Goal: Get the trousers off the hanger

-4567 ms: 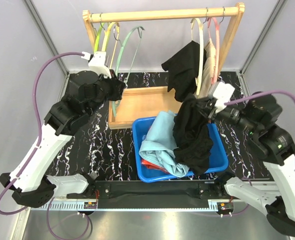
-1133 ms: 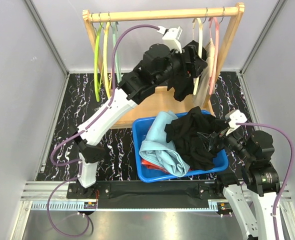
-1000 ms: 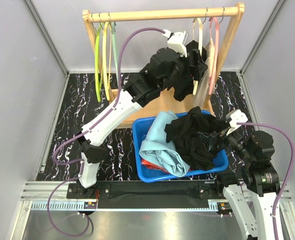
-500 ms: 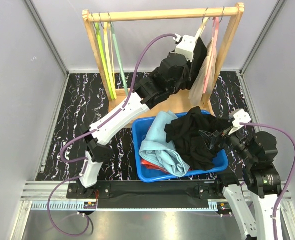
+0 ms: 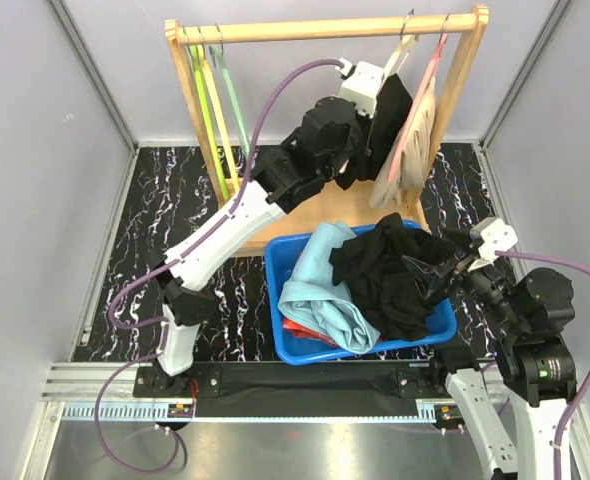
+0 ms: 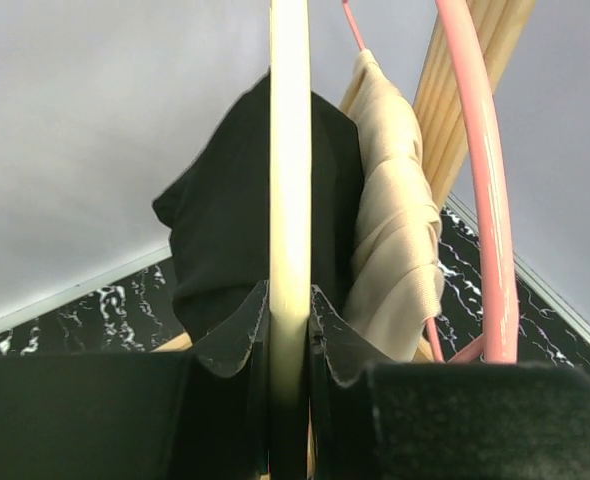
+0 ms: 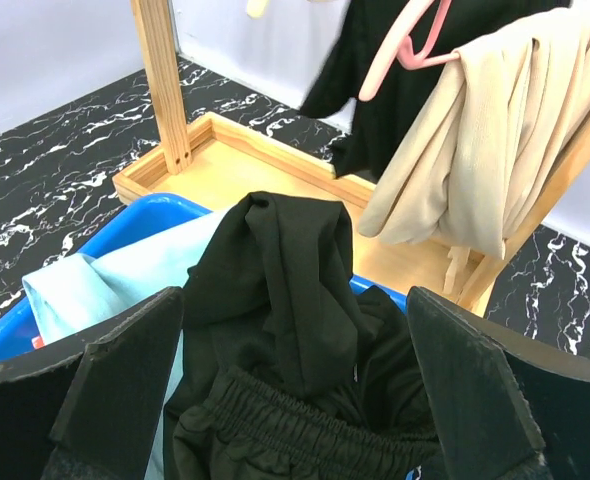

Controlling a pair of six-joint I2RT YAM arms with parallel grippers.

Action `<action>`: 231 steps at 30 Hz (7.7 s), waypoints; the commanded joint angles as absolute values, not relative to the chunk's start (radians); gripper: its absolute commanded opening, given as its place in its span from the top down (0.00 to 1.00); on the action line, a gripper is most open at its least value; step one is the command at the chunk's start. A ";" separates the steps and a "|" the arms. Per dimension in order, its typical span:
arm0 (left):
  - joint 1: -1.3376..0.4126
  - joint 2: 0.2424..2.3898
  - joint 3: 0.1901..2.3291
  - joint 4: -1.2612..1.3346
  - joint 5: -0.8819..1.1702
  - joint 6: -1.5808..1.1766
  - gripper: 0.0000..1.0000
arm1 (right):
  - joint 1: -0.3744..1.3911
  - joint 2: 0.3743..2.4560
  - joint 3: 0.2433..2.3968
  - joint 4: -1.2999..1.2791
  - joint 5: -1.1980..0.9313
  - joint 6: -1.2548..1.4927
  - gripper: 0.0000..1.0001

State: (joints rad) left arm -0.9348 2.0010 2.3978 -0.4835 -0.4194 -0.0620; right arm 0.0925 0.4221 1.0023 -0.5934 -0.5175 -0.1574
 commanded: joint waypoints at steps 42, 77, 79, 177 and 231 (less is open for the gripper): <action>-0.882 1.341 1.925 -0.278 -0.449 -0.230 1.00 | 0.385 1.078 1.385 -0.416 -0.660 -0.386 0.00; -0.881 1.121 1.617 -0.342 -0.557 -0.356 1.00 | 0.539 1.433 2.047 -0.446 -0.446 -0.344 1.00; -0.879 1.129 1.595 -0.345 -0.564 -0.350 1.00 | 0.516 1.450 2.135 -0.477 -0.459 -0.337 1.00; -0.871 1.285 1.884 -0.537 -0.713 -0.337 1.00 | 0.376 0.925 1.213 -1.069 -0.620 -0.971 0.00; -0.759 0.904 1.543 -0.400 -0.235 -0.206 0.01 | 0.018 1.486 2.121 -0.721 -0.325 0.196 0.19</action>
State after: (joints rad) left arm -0.7589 0.9459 1.5639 -0.5133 -0.2874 -0.2855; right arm 0.0284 1.4574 2.0521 -0.6754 -0.2836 0.1555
